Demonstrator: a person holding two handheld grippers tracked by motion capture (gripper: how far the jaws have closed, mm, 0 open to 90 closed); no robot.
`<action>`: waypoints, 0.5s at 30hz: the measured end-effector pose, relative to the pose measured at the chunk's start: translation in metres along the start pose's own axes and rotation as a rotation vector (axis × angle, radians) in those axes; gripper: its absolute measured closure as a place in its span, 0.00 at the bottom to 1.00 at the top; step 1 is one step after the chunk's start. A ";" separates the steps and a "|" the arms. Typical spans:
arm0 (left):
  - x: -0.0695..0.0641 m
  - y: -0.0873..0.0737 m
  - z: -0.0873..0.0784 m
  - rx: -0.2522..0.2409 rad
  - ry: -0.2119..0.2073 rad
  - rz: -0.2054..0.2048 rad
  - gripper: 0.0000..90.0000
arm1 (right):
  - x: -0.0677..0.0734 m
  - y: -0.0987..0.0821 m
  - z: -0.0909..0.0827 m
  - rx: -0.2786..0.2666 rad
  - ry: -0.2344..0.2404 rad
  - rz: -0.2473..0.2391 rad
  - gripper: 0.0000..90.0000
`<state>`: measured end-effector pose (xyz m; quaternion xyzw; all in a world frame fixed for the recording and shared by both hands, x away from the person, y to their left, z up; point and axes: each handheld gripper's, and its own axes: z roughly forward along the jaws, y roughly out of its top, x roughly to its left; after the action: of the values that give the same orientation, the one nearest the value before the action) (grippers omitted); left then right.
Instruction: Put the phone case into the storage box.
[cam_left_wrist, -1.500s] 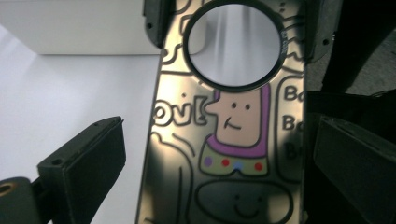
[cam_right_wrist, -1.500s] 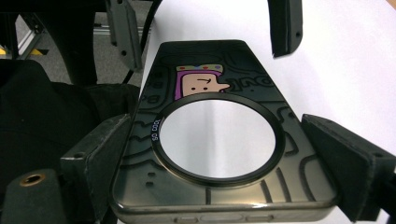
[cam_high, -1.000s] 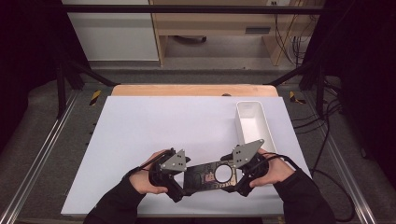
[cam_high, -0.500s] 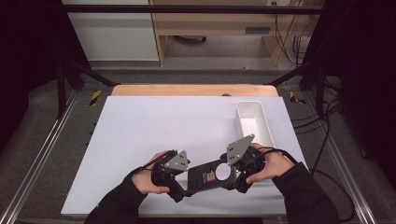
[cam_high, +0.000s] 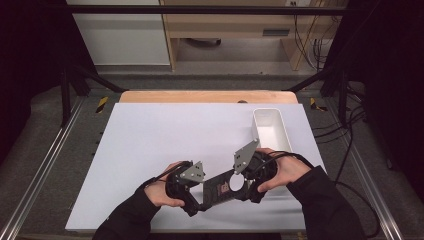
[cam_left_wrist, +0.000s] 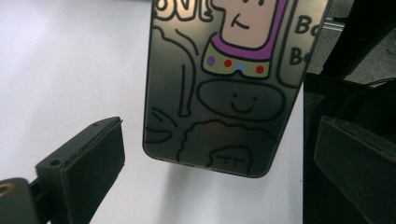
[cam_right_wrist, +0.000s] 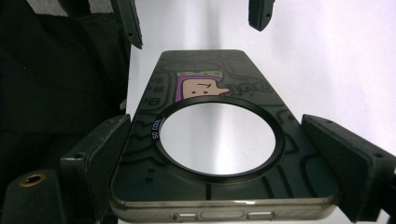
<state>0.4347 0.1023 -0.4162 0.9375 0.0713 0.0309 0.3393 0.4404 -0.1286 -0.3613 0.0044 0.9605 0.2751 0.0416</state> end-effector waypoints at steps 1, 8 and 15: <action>0.000 0.000 0.001 0.001 -0.006 0.001 0.01 | 0.000 0.001 0.000 0.003 0.002 -0.001 0.13; 0.002 0.003 0.004 0.012 -0.024 0.011 0.01 | -0.002 0.009 -0.002 0.040 0.009 -0.003 0.13; 0.005 0.005 0.006 0.017 -0.036 0.013 0.01 | -0.002 0.015 -0.003 0.075 0.012 -0.003 0.13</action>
<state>0.4408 0.0958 -0.4173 0.9411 0.0593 0.0156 0.3324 0.4421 -0.1177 -0.3504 0.0029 0.9704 0.2388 0.0358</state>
